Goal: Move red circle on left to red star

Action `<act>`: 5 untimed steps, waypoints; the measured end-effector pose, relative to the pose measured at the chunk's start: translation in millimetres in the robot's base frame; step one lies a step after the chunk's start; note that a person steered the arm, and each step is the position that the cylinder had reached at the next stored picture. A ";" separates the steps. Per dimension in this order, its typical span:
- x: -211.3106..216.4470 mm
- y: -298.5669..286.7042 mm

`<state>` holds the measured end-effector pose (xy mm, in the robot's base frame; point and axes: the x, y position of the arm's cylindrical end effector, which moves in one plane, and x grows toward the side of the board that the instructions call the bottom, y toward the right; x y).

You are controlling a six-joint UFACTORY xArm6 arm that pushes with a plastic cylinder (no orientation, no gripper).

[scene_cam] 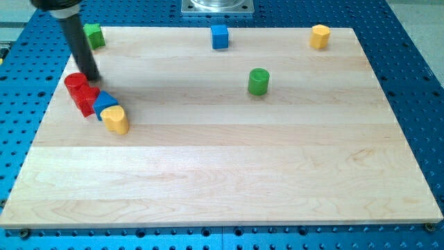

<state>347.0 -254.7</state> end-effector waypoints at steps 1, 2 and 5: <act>33.8 -6.5; 48.5 -6.5; 82.7 -31.7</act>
